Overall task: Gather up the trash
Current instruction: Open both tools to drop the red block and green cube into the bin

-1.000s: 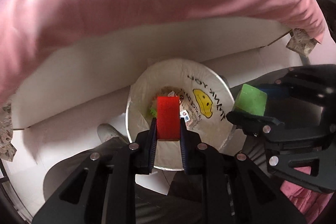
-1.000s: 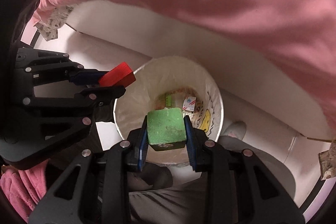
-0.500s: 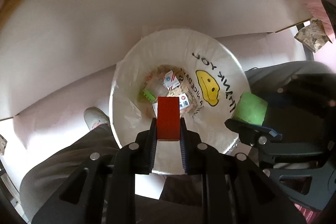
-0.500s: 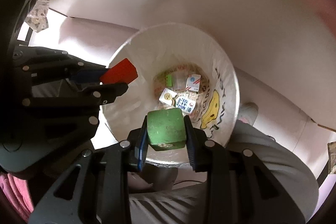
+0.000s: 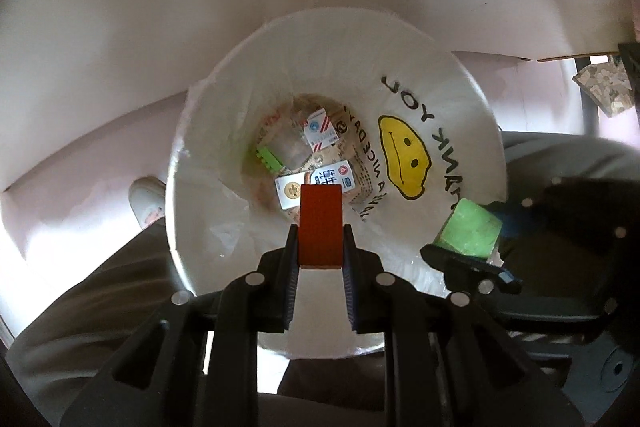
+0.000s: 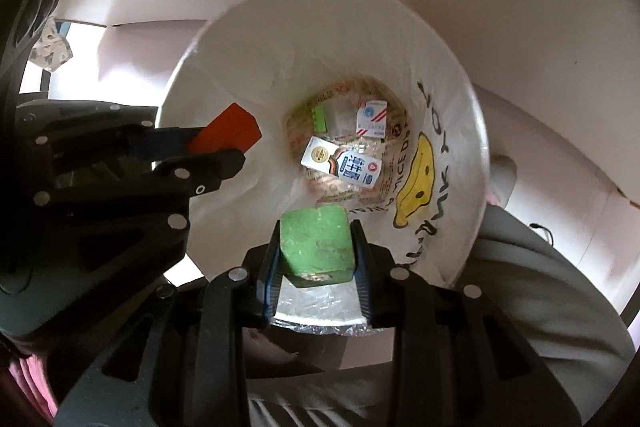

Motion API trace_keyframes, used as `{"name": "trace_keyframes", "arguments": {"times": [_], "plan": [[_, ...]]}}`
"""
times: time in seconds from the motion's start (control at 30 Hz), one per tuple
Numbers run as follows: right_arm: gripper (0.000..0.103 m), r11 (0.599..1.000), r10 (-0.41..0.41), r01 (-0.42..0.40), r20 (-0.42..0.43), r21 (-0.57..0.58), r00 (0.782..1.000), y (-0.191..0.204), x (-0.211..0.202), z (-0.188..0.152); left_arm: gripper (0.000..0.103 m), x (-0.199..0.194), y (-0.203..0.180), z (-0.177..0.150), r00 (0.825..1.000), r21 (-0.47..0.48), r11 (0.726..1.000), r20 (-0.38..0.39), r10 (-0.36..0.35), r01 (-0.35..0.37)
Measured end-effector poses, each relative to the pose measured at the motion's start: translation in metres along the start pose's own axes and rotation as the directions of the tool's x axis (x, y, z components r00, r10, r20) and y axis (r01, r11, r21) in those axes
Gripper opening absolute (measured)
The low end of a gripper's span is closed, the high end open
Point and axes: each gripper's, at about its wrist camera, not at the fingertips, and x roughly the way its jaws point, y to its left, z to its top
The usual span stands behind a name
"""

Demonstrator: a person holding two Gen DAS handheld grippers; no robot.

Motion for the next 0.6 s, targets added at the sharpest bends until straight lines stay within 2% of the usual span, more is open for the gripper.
{"name": "trace_keyframes", "arguments": {"times": [0.4, 0.47, 0.53, 0.6], "plan": [[0.034, 0.998, 0.005, -0.002, -0.058, 0.06, 0.998, -0.014, 0.029, 0.008, 0.023, 0.029, 0.012, 0.01, 0.997, -0.067, 0.997, -0.07, -0.046, 0.041], [0.041, 0.997, 0.016, -0.011, -0.077, 0.074, 0.997, -0.017, 0.031, 0.008, 0.032, 0.031, 0.014, 0.01, 0.996, -0.076, 0.996, -0.073, -0.048, 0.043], [0.049, 0.996, 0.024, -0.017, -0.085, 0.085, 0.996, -0.019, 0.031, 0.008, 0.034, 0.032, 0.015, 0.011, 0.996, -0.08, 0.996, -0.073, -0.05, 0.044], [0.05, 0.996, 0.02, -0.013, -0.079, 0.084, 0.997, -0.018, 0.03, 0.008, 0.034, 0.033, 0.015, 0.01, 0.996, -0.079, 0.996, -0.075, -0.051, 0.045]]}}
